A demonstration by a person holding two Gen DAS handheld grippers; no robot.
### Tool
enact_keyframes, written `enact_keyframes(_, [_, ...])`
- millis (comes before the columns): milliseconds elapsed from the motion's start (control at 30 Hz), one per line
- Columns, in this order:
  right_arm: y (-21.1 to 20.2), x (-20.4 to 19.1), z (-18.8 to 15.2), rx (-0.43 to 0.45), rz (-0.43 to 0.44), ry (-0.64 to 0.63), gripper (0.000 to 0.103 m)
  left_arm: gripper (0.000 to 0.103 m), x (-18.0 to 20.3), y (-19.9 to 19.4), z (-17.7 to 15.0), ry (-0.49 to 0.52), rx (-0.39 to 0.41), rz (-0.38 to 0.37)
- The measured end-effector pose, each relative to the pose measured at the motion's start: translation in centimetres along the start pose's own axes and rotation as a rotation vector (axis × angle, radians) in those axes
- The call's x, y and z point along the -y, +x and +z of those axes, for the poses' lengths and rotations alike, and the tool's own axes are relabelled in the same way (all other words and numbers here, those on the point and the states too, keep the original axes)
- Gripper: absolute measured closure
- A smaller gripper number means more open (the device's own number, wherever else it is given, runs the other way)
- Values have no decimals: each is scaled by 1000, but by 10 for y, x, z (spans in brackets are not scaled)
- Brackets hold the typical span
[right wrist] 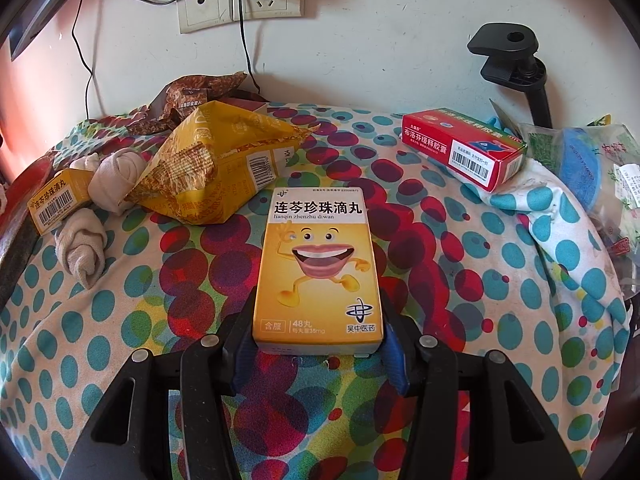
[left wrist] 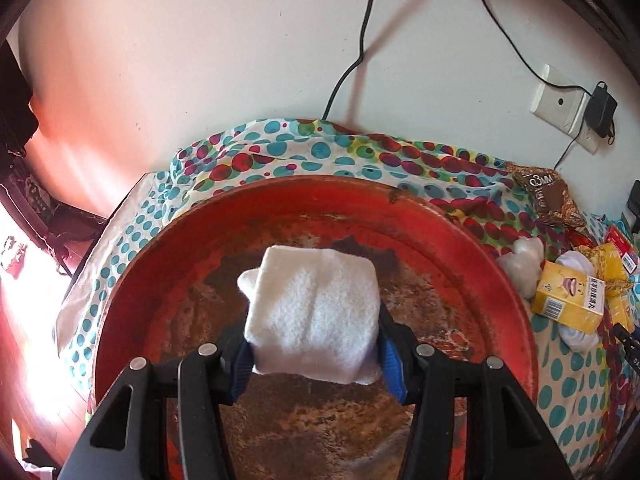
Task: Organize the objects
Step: 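Carry the sock into the red tray and open the left tool while the right tool holds the box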
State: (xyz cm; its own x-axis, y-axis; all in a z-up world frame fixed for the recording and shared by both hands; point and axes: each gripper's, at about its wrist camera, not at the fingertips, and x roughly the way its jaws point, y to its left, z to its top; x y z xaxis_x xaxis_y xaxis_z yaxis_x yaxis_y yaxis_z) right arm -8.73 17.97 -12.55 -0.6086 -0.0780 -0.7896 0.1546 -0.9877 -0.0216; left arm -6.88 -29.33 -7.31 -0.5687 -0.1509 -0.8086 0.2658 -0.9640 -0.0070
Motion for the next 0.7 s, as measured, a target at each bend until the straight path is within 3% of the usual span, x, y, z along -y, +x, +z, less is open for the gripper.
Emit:
enact_keyframes(333, [1,2,0,0,-9,6,50,50,-44,30,9,-20,-50,32])
enact_keyframes(700, [1,3,0,-2,-24,8,46,50,-69,48,4,-35,-103,-2])
